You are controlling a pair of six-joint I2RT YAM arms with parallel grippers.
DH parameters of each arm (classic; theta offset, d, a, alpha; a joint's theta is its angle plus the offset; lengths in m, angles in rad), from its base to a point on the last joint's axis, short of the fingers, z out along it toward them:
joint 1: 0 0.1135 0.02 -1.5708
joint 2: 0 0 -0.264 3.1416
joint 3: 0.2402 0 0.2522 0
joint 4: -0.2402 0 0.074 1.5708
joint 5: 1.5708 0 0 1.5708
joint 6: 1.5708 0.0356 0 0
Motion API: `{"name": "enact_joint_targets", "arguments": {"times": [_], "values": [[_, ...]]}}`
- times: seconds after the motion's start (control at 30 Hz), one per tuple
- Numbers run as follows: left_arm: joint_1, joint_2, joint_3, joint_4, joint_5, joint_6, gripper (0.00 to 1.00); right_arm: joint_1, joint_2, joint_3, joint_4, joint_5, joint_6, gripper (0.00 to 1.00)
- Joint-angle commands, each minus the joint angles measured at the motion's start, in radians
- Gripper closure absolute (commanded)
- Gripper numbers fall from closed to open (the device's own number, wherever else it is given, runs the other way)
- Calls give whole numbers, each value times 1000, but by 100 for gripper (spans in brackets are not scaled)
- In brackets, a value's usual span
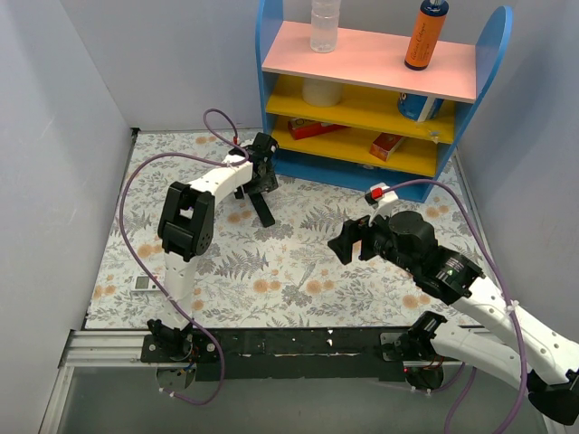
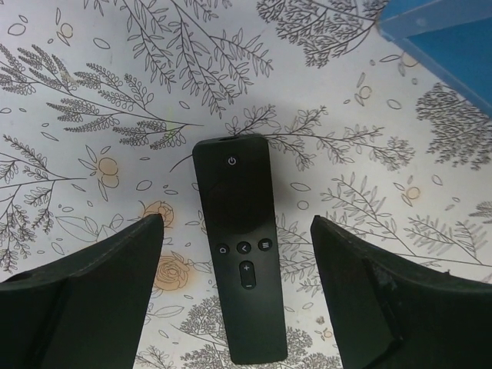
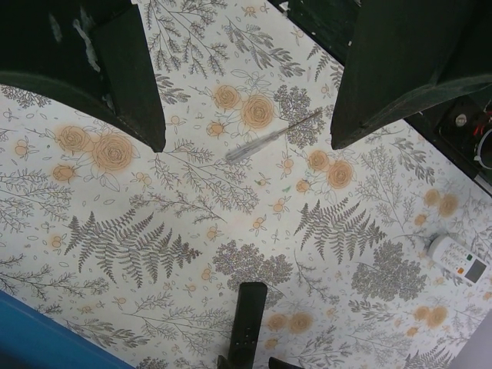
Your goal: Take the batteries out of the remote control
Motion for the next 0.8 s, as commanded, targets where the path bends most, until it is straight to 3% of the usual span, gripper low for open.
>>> {"name": "enact_joint_targets", "arguments": {"times": [0.0, 0.77], "values": [[1, 2, 34, -25, -50, -13, 23, -4, -24, 1, 2, 15, -20, 6], [1, 13, -82, 32, 0, -1, 32, -2, -41, -7, 21, -8, -6, 8]]}}
